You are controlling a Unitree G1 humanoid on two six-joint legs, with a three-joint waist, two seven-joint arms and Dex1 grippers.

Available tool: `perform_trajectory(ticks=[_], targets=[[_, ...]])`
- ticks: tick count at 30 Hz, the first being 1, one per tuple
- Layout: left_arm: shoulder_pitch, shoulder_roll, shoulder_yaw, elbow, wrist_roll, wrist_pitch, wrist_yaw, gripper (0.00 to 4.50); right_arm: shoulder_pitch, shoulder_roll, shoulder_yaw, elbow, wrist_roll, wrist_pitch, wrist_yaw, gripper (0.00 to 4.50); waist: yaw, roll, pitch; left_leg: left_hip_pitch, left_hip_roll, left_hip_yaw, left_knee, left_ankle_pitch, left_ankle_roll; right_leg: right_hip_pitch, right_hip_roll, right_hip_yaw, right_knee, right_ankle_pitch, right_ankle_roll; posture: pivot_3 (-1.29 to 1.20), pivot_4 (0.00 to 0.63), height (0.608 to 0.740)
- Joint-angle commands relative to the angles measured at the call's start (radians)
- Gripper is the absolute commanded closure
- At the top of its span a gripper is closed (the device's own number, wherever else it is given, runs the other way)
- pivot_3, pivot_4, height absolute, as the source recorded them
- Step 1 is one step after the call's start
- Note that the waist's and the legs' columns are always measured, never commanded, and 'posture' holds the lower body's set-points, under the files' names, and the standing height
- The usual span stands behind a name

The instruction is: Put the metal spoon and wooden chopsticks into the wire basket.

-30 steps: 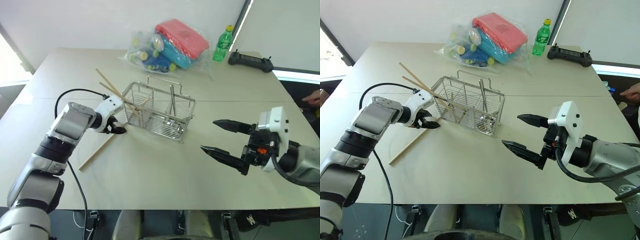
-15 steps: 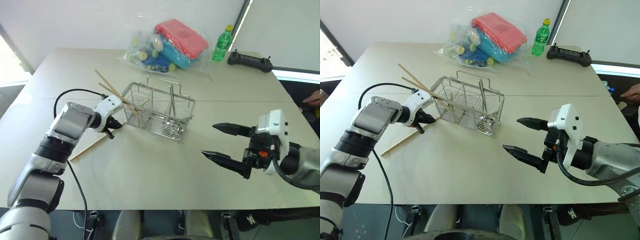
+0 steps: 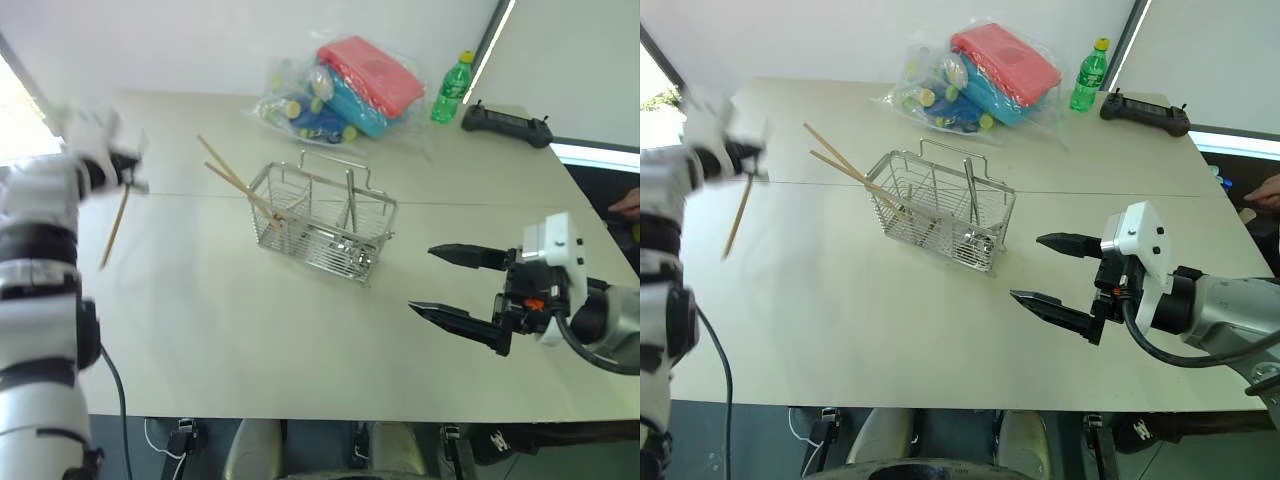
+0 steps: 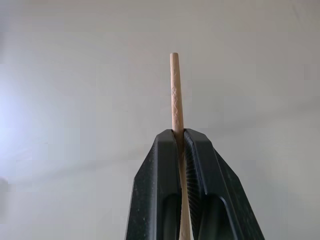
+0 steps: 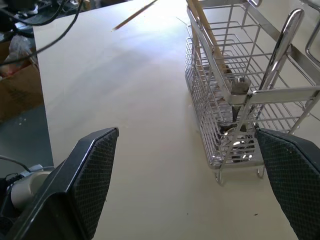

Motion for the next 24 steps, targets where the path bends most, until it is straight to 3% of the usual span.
perform_trajectory(ticks=[1,7,16,24], targets=[[-0.162,-0.032,0.165,-0.029,-0.142,-0.131,0.066,4.48,-0.033,-0.006,0.001,0.002,0.028,-0.001,-0.005,0.0,0.0,0.002,-0.001,0.0,0.0,0.0,0.0,0.0,0.0,0.001,0.0,0.0,-0.002,0.001,0.001,0.0,0.15,0.678],[-0.249,-0.187,0.188,-0.205,-0.24,-0.122,0.078,4.48,-0.064,-0.008,0.017,0.009,0.039,0.014,-0.015,0.0,0.001,0.01,-0.005,0.005,-0.001,0.003,-0.002,0.0,0.001,0.008,0.0,0.0,-0.007,0.003,0.005,0.0,0.15,0.678],[-0.077,-0.405,0.05,-0.564,-0.286,-0.001,0.058,4.48,-0.051,-0.011,-0.015,-0.006,0.06,0.03,-0.031,0.0,-0.019,0.01,-0.005,0.006,-0.001,0.002,0.0,0.0,0.0,0.01,0.0,0.001,-0.007,0.004,0.005,0.0,0.15,0.678],[0.038,-0.459,-0.028,-0.696,-0.293,0.078,0.042,4.48,-0.012,0.002,-0.036,-0.033,0.075,0.024,-0.071,0.0,-0.022,0.01,-0.005,0.007,-0.001,0.002,-0.001,0.0,0.001,0.009,0.001,0.001,-0.007,0.004,0.005,0.0,0.15,0.678]])
